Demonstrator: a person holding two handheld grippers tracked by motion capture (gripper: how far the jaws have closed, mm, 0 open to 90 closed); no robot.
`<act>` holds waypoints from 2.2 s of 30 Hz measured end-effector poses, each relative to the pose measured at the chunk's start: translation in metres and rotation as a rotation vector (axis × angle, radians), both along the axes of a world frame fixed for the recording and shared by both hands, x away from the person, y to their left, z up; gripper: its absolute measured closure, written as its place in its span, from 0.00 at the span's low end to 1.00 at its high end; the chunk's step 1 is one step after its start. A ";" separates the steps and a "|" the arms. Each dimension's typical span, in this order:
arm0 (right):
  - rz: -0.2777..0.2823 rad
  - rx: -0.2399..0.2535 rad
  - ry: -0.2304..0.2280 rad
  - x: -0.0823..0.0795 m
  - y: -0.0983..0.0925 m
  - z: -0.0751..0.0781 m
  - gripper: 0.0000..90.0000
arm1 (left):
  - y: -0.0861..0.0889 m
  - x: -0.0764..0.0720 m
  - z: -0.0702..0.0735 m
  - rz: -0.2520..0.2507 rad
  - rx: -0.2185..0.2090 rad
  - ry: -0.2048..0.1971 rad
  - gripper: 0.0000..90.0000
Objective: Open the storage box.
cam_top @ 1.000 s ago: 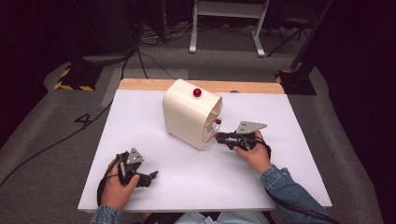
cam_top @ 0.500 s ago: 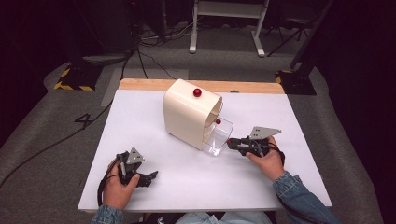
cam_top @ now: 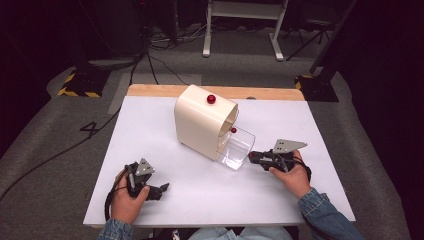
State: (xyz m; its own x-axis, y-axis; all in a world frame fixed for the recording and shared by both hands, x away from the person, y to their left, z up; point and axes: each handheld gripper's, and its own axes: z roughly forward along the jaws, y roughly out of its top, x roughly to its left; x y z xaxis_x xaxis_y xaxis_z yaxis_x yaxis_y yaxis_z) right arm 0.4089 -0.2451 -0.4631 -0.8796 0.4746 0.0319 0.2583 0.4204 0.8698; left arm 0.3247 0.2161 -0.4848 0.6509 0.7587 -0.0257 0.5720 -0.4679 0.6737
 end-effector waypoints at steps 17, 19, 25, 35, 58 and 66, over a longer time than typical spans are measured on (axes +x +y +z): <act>0.008 0.003 -0.033 -0.006 -0.008 0.023 0.66 | 0.000 0.000 0.000 -0.001 0.000 0.001 0.10; 0.005 0.024 -0.044 -0.007 -0.007 0.030 0.65 | 0.000 0.000 0.000 -0.001 0.001 0.000 0.10; 0.008 0.070 -0.076 -0.004 0.004 0.050 0.64 | 0.000 -0.001 -0.001 -0.003 -0.003 -0.005 0.10; 0.037 0.102 -0.121 0.007 0.029 0.075 0.63 | 0.000 0.000 -0.001 -0.003 -0.003 -0.005 0.10; 0.027 0.189 -0.142 0.032 0.056 0.059 0.79 | 0.000 -0.002 -0.001 0.001 0.006 -0.015 0.10; 0.033 0.184 -0.160 0.033 0.056 0.058 0.82 | 0.000 -0.002 -0.001 0.001 0.002 -0.015 0.10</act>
